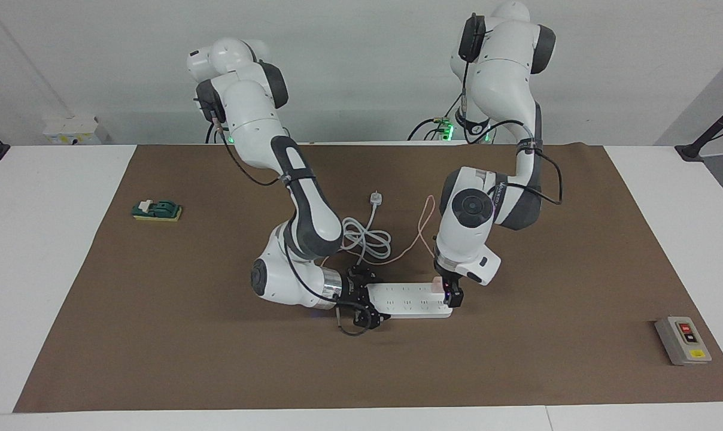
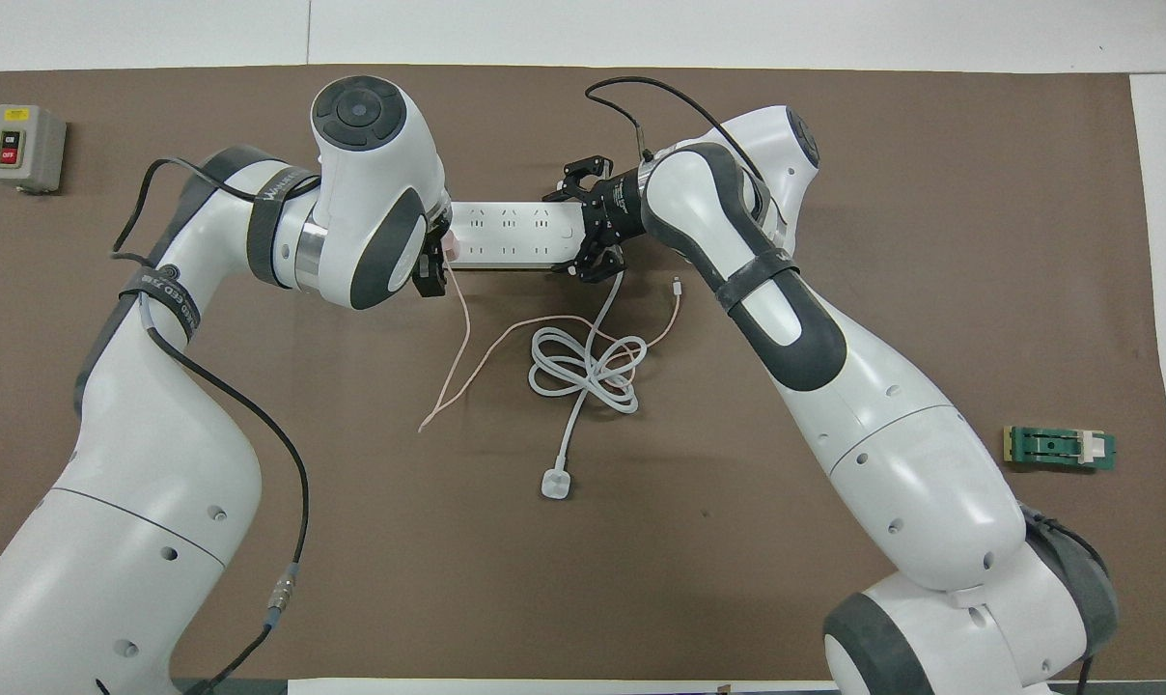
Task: Unplug charger and place it aside
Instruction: 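Grasp the pink charger with the left gripper while the right gripper holds the strip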
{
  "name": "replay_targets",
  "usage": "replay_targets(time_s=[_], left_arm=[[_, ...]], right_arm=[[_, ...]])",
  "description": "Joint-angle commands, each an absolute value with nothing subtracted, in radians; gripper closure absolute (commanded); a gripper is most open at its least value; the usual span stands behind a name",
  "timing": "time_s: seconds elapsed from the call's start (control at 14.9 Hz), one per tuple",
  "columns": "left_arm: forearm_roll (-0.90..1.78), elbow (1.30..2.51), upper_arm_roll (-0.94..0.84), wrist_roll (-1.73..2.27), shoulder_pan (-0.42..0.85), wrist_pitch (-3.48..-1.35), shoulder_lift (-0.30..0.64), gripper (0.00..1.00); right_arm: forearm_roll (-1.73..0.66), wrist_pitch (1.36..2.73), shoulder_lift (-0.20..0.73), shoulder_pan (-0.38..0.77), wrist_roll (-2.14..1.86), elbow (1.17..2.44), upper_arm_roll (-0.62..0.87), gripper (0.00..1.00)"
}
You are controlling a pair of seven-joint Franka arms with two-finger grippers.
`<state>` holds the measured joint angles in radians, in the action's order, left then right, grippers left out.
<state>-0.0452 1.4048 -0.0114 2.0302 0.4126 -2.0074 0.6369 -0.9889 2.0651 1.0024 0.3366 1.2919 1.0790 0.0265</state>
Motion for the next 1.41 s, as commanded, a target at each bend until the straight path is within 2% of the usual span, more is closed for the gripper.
replay_targets(time_s=[0.0, 0.07, 0.13, 0.2, 0.27, 0.8, 0.94, 1.07, 1.14, 1.34], left_arm=[[-0.06, 1.397, -0.002, 2.042, 0.417, -2.019, 0.646, 0.0], [-0.057, 1.397, -0.002, 2.037, 0.416, -2.019, 0.646, 0.0], [-0.057, 1.396, -0.003, 2.036, 0.413, -2.019, 0.646, 0.0], [-0.057, 1.394, -0.003, 2.036, 0.413, -2.019, 0.644, 0.0], [-0.057, 1.393, -0.003, 2.036, 0.413, -2.019, 0.643, 0.0], [-0.034, 1.381, -0.005, 2.025, 0.411, -2.023, 0.637, 0.0], [-0.029, 1.382, -0.006, 2.013, 0.411, -2.029, 0.638, 0.03], [0.001, 1.384, -0.005, 1.996, 0.411, -2.042, 0.638, 0.1], [0.002, 1.384, -0.005, 1.988, 0.41, -2.042, 0.638, 0.17], [0.009, 1.385, -0.005, 1.983, 0.41, -2.046, 0.638, 0.57]], right_arm=[[-1.002, 2.095, 1.02, 0.341, 1.264, 1.057, 0.028, 0.0], [-1.0, 2.108, 1.02, 0.35, 1.264, 1.063, 0.026, 0.2], [-1.0, 2.117, 1.02, 0.357, 1.262, 1.068, 0.026, 0.44], [-1.002, 2.121, 1.019, 0.359, 1.261, 1.071, 0.026, 0.54], [-1.005, 2.131, 1.019, 0.36, 1.258, 1.072, 0.028, 0.56], [-1.006, 2.154, 1.017, 0.37, 1.258, 1.081, 0.028, 0.57], [-1.008, 2.155, 1.017, 0.37, 1.258, 1.081, 0.028, 0.57], [-1.008, 2.157, 1.017, 0.37, 1.258, 1.081, 0.026, 0.57], [-1.009, 2.17, 1.017, 0.37, 1.258, 1.081, 0.026, 0.57], [-1.011, 2.187, 1.017, 0.37, 1.258, 1.081, 0.028, 0.57]])
